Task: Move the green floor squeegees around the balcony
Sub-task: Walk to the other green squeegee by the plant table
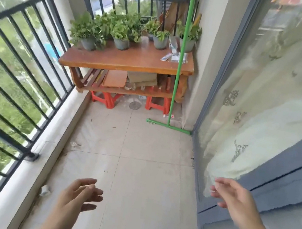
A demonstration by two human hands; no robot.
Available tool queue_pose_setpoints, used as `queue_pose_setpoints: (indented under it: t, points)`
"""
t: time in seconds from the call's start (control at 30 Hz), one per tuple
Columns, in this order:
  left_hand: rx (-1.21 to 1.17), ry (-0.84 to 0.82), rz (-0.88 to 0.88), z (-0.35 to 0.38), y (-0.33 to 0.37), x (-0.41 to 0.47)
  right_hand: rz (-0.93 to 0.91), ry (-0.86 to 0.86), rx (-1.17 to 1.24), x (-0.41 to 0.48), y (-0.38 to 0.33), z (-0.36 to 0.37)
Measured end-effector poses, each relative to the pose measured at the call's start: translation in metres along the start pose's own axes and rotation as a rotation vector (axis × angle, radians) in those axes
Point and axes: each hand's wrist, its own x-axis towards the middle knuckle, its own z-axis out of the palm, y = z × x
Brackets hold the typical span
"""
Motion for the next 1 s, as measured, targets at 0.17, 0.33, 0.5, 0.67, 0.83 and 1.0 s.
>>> queue_pose_setpoints:
  t: [0.17,0.33,0.5,0.67,0.83,1.0]
  points:
    - [-0.020,0.093,-0.106,0.012,0.008,0.068,0.001,-0.047,-0.018,0.094,-0.032,0.023]
    - [0.006,0.086,-0.126,0.029,0.045,0.173,0.010,-0.022,-0.033,0.183,-0.061,0.043]
    - [0.023,-0.024,0.014,0.069,0.134,0.280,-0.028,0.077,0.029,0.267,-0.119,0.048]
    - [0.099,-0.120,0.182,0.117,0.223,0.368,-0.030,0.068,0.044,0.340,-0.160,0.059]
    - [0.169,-0.162,0.330,0.174,0.300,0.451,-0.059,-0.001,-0.005,0.435,-0.204,0.071]
    - [0.210,-0.216,0.431,0.252,0.380,0.540,-0.143,-0.043,-0.130,0.563,-0.259,0.082]
